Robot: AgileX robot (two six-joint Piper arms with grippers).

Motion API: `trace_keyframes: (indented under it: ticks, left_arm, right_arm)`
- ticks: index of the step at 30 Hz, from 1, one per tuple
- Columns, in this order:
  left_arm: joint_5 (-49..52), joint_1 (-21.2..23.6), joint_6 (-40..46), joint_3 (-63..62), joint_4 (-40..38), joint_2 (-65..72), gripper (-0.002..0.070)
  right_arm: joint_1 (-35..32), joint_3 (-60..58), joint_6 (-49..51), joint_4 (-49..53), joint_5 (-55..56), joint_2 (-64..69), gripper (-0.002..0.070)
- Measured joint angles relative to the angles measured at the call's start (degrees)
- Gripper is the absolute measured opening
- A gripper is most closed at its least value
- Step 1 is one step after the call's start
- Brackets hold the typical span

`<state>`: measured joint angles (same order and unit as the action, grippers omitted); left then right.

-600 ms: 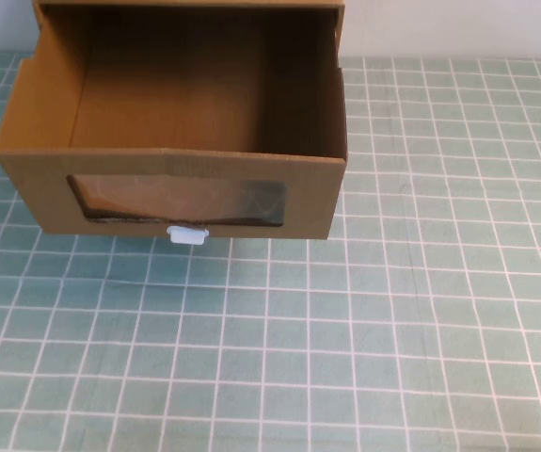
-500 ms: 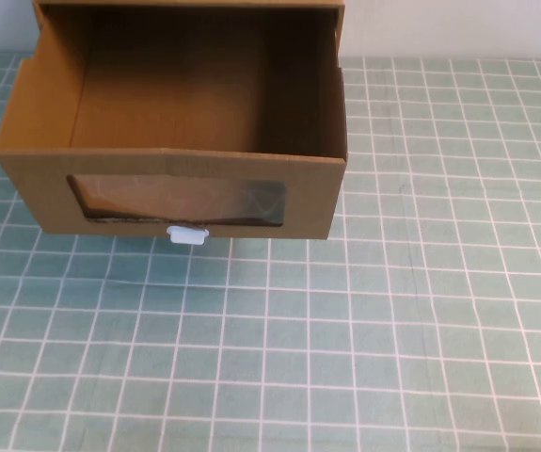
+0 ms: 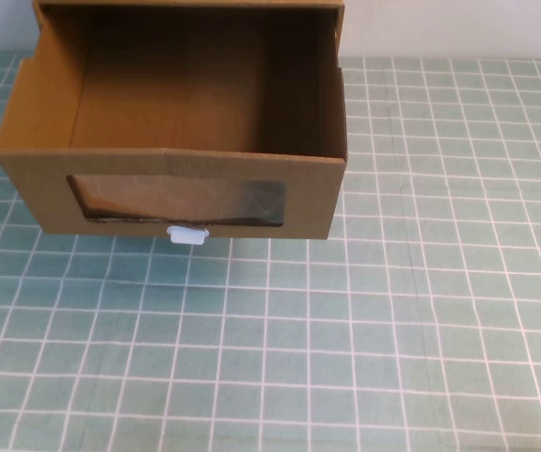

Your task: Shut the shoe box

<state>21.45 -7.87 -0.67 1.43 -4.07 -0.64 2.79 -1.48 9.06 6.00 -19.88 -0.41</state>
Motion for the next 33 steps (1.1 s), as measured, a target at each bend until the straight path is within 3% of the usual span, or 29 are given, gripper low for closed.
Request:
trace_keyframes:
  ticks: [25,33]
  left_arm:
    - [-0.6,0.0,0.7,0.0,1.1,0.0,-0.0005]
    - [-8.2,0.0,0.7,0.0,0.2,0.0,-0.0005]
  right_arm:
    - [0.0,0.0,0.0,0.0,0.0,0.0,-0.0014]
    - [0.0,-0.1,0.0,0.0,7.5,0.0,-0.0014]
